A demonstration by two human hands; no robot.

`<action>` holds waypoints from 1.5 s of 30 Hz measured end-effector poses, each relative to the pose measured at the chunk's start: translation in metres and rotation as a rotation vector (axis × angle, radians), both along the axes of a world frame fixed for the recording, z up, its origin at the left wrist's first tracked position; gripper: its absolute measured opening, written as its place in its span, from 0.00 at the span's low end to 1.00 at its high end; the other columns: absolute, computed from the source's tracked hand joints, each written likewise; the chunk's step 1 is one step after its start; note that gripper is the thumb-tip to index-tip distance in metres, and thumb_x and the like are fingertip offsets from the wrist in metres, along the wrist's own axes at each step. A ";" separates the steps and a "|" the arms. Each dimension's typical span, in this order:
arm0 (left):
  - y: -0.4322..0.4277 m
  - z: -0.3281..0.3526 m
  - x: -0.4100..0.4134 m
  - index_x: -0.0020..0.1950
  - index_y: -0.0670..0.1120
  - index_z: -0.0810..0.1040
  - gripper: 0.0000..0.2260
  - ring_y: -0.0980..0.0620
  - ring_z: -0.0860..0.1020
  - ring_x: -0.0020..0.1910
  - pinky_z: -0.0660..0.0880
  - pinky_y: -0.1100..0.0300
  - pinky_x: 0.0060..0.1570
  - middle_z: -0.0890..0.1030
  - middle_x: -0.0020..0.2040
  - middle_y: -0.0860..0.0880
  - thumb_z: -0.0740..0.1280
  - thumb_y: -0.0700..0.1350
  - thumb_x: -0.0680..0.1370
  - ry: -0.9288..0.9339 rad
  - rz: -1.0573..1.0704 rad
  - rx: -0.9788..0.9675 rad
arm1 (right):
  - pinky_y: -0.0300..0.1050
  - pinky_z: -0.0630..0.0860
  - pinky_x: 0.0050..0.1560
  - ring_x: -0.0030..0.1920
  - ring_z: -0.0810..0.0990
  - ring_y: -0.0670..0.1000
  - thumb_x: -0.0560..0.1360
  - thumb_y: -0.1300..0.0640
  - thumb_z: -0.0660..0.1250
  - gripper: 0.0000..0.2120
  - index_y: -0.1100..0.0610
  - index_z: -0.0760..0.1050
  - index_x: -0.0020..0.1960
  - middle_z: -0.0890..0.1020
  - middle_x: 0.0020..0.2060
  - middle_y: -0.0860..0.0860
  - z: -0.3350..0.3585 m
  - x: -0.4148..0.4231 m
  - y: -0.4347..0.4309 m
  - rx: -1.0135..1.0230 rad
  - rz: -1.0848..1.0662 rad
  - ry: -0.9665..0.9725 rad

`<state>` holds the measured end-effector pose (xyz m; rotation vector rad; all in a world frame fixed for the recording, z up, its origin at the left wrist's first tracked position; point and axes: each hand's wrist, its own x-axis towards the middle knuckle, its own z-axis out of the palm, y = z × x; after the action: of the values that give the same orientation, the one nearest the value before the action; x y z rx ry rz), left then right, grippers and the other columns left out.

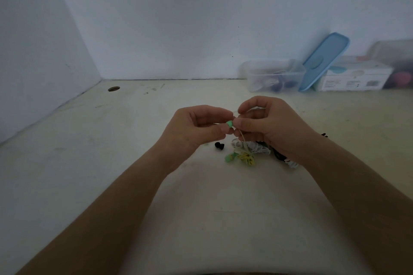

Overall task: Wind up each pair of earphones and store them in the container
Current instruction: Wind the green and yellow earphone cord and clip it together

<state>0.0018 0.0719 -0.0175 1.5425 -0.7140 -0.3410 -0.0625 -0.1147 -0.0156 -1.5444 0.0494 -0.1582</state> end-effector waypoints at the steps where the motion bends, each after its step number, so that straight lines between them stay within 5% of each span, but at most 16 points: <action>1: 0.000 0.001 0.000 0.53 0.43 0.83 0.10 0.47 0.85 0.48 0.79 0.62 0.48 0.87 0.47 0.45 0.71 0.33 0.74 -0.033 0.017 0.014 | 0.43 0.81 0.37 0.37 0.85 0.53 0.71 0.63 0.75 0.10 0.62 0.77 0.49 0.86 0.38 0.57 0.000 0.000 0.001 -0.089 -0.022 -0.003; 5: 0.001 0.000 0.002 0.50 0.42 0.84 0.09 0.51 0.85 0.43 0.79 0.65 0.45 0.87 0.43 0.48 0.74 0.33 0.72 -0.186 0.077 0.115 | 0.33 0.74 0.31 0.28 0.79 0.43 0.73 0.52 0.74 0.06 0.54 0.82 0.45 0.84 0.32 0.50 0.007 -0.003 -0.003 -0.619 -0.087 -0.065; 9: -0.003 -0.009 0.005 0.47 0.49 0.85 0.08 0.59 0.84 0.39 0.78 0.67 0.43 0.85 0.41 0.57 0.74 0.37 0.73 -0.465 0.094 0.350 | 0.29 0.71 0.31 0.29 0.77 0.41 0.69 0.44 0.76 0.07 0.47 0.85 0.41 0.84 0.31 0.44 0.017 -0.009 -0.005 -0.969 0.067 0.043; 16: -0.005 -0.013 0.005 0.47 0.53 0.86 0.11 0.62 0.81 0.40 0.76 0.70 0.43 0.84 0.42 0.59 0.73 0.38 0.71 -0.616 -0.007 0.600 | 0.34 0.70 0.35 0.35 0.77 0.39 0.62 0.40 0.79 0.17 0.46 0.82 0.47 0.79 0.36 0.41 0.020 -0.012 0.009 -1.272 0.176 0.261; 22: -0.003 -0.010 0.001 0.47 0.53 0.86 0.12 0.61 0.82 0.39 0.79 0.62 0.46 0.82 0.40 0.59 0.72 0.38 0.69 -0.621 -0.067 0.630 | 0.33 0.70 0.23 0.26 0.79 0.47 0.70 0.51 0.77 0.11 0.52 0.80 0.49 0.85 0.33 0.52 0.029 -0.015 0.008 -1.164 0.255 0.373; 30: -0.011 -0.017 0.001 0.45 0.51 0.85 0.09 0.59 0.82 0.38 0.80 0.58 0.46 0.85 0.41 0.52 0.75 0.38 0.69 -0.611 -0.020 0.576 | 0.35 0.76 0.32 0.29 0.83 0.46 0.71 0.55 0.74 0.06 0.52 0.82 0.48 0.86 0.34 0.52 0.014 -0.021 -0.002 -0.982 0.177 0.263; 37: -0.023 0.020 0.014 0.44 0.47 0.86 0.05 0.60 0.84 0.38 0.78 0.69 0.41 0.85 0.38 0.55 0.78 0.41 0.70 -0.490 0.215 0.276 | 0.47 0.84 0.44 0.38 0.85 0.51 0.74 0.54 0.75 0.09 0.57 0.83 0.51 0.86 0.38 0.53 0.031 -0.016 -0.019 -0.467 -0.012 0.091; 45: -0.101 0.059 0.062 0.41 0.47 0.84 0.08 0.55 0.83 0.38 0.77 0.69 0.39 0.85 0.41 0.51 0.80 0.39 0.67 -0.477 0.266 0.156 | 0.48 0.83 0.42 0.36 0.83 0.51 0.76 0.60 0.72 0.08 0.61 0.82 0.53 0.83 0.40 0.58 0.053 0.035 -0.070 -0.236 -0.236 0.019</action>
<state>0.0638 -0.0295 0.0411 1.8677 -0.8487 0.1842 -0.0275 -0.1843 0.0374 -1.7735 0.2359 -0.3464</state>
